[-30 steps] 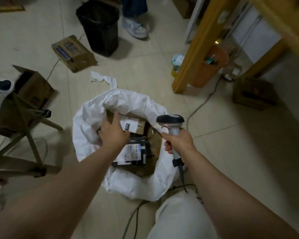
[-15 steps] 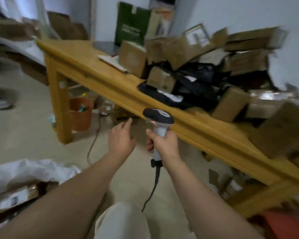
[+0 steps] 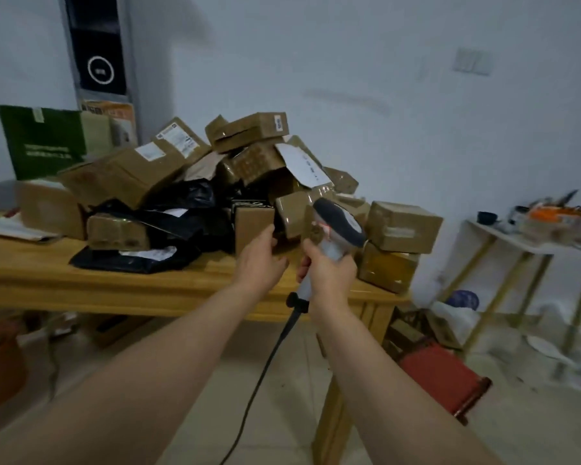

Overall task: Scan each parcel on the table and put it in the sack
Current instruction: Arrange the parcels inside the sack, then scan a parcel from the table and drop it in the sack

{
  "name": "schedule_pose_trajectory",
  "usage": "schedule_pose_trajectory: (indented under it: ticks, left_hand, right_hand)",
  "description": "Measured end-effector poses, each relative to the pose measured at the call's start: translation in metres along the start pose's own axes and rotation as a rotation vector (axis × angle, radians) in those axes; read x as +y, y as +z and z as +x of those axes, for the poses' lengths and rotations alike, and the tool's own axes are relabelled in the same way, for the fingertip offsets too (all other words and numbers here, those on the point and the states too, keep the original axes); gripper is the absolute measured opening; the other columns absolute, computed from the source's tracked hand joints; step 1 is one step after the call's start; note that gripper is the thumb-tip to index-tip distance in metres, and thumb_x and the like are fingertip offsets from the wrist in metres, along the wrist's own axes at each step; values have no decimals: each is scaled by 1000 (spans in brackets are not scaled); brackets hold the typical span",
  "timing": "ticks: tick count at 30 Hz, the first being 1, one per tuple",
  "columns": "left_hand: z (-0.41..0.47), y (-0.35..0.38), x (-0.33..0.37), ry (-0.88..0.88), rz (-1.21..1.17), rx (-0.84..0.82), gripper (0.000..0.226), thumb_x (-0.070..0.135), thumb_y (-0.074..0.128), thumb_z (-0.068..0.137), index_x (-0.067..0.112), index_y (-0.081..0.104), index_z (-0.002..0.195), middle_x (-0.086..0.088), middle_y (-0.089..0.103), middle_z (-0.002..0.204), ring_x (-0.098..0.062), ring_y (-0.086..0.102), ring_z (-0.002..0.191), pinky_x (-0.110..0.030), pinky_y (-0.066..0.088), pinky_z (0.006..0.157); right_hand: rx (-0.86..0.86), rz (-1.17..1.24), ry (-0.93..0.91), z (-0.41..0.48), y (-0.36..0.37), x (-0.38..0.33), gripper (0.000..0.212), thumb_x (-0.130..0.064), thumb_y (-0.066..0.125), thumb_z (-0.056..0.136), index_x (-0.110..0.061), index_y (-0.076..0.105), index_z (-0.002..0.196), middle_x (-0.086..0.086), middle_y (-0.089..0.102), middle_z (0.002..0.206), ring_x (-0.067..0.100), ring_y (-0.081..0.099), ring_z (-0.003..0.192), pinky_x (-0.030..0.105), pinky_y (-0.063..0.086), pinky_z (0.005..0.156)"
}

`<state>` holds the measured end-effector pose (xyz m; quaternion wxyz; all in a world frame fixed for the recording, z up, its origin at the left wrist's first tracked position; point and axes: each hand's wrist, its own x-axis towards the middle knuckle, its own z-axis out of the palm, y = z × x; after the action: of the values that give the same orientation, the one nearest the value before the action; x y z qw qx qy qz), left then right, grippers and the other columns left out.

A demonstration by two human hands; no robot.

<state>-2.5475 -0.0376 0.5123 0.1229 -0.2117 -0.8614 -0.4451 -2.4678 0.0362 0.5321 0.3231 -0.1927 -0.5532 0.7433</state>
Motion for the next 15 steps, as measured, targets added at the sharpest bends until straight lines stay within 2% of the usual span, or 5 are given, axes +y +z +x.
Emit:
schedule_pose_trajectory:
  ticks: [2,4,6,10,15]
  left_hand:
    - [15,16,17,-12,-55,-28,61,18,67,88,20,40,142,-3,55,131,-22,50,125,-29,41,91]
    - [36,32,31,-19,-92,-43,66,21,71,83,22,40,141,-6,50,134,-24,47,126,-29,39,91]
    - [59,47,45,-18,-103,-69,86,27,77,77,23,28,148,-9,36,147,-28,34,136,-39,37,105]
    - [98,71,70,-76,140,-129,120,49,77,74,17,-7,154,-13,-5,161,-33,-8,148,-49,6,120]
    - [122,86,71,-168,172,-165,129,50,79,71,14,-13,153,-15,-3,161,-35,-5,148,-50,7,120]
  right_hand:
    - [59,58,26,10,-20,2,15,-12,67,85,-16,54,89,2,57,64,12,54,53,25,47,51]
    - [125,113,66,21,-38,8,16,-11,68,85,-14,54,91,4,58,66,14,55,55,27,48,52]
    - [185,146,95,33,-53,14,21,-11,69,82,-12,55,97,6,60,69,16,56,57,30,48,55]
    - [200,135,109,54,-74,19,17,-10,69,82,-10,57,94,5,59,66,14,55,53,29,49,53]
    - [192,113,132,70,-90,26,13,-10,68,83,-8,58,91,3,58,62,11,54,50,21,47,45]
